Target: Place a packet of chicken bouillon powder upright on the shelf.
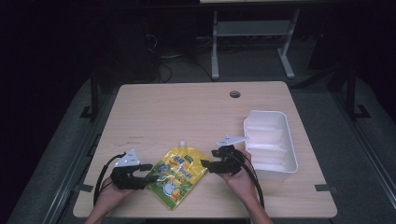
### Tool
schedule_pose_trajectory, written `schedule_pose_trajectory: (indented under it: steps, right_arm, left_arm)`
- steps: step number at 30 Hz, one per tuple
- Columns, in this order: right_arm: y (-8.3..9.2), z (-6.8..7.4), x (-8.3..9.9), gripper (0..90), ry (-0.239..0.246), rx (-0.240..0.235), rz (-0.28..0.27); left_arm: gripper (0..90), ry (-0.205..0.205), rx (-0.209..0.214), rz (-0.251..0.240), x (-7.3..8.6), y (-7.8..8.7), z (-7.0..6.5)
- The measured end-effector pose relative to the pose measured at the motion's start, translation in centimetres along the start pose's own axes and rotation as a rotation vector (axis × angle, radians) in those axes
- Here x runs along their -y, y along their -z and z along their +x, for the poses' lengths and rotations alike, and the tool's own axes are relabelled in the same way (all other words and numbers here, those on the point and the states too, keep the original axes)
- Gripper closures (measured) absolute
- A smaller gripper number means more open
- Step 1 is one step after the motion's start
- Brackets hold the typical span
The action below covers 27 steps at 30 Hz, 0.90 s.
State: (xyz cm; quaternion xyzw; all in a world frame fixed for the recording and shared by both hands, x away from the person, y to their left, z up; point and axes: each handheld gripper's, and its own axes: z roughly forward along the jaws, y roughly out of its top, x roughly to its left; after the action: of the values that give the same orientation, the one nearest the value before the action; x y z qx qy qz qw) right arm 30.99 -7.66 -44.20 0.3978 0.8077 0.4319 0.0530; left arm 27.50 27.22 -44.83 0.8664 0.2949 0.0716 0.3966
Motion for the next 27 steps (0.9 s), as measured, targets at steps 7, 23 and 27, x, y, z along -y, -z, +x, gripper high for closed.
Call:
schedule_pose_trajectory:
  steps: [7, 23, 27]
  right_arm:
    - [-1.6, -0.8, -0.4, 38.3, -0.034, 0.019, 0.046]
    - [-2.9, -0.9, 0.8, 53.8, -0.141, -0.046, 0.113]
    - [-2.9, -1.0, 1.0, 57.2, -0.167, -0.046, 0.093]
  left_arm:
    - [50.2, -0.006, 0.005, 0.025, 0.0, -0.4, -0.2]
    - [49.5, 0.012, 0.003, 0.024, 0.1, -0.6, -0.2]
    - [49.2, 0.018, 0.004, 0.020, 0.1, -0.6, -0.1]
